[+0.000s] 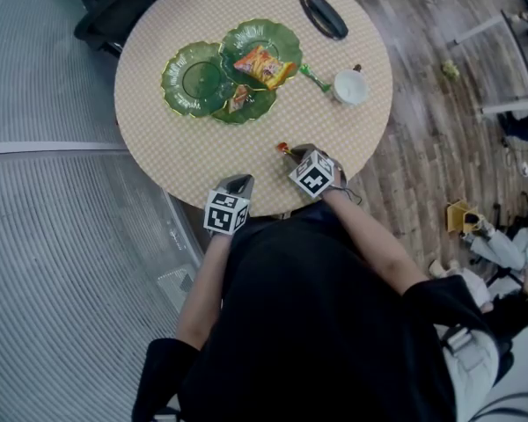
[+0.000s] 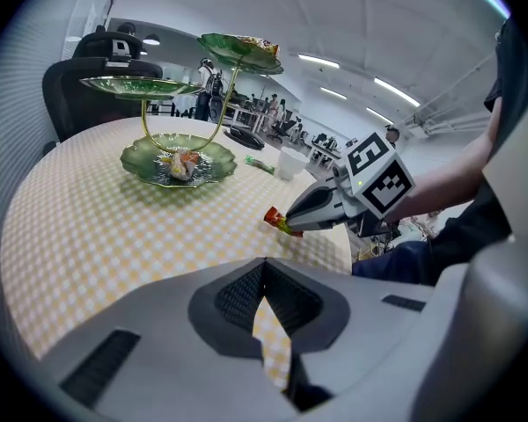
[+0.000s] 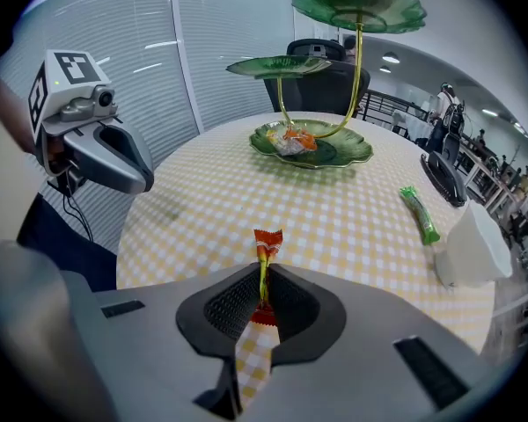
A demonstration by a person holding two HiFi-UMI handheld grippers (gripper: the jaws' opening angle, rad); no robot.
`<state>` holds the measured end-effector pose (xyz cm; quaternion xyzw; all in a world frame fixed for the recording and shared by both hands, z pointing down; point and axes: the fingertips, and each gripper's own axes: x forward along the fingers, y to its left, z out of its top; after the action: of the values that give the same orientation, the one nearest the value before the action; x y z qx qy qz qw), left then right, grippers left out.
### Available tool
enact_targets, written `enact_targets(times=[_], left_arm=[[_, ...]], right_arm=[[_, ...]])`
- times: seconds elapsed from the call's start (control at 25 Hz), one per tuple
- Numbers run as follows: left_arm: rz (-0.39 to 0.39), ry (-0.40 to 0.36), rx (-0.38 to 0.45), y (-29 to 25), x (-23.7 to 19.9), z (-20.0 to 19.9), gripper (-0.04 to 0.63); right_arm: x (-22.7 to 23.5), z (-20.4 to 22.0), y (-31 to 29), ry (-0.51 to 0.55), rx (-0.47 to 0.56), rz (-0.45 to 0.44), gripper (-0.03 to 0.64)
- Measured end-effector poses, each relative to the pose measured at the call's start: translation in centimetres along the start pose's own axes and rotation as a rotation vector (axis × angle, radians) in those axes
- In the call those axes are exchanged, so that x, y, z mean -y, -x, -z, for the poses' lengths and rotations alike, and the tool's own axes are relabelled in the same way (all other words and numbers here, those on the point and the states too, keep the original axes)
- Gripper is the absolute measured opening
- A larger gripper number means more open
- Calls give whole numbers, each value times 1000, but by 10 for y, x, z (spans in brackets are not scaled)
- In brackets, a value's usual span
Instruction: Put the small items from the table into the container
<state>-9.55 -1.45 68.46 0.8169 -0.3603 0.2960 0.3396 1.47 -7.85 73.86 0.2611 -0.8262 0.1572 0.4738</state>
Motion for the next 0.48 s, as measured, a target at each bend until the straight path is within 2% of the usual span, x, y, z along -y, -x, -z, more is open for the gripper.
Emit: enact_targets(times=[0.28,0.48], left_arm=[[3,19,13,-2,1,0,3],[6,40,19,-5,-1,2,3]], right_arm=[[17,-31,7,26,35,0,49],[37,-69,3,76,75,19,51]])
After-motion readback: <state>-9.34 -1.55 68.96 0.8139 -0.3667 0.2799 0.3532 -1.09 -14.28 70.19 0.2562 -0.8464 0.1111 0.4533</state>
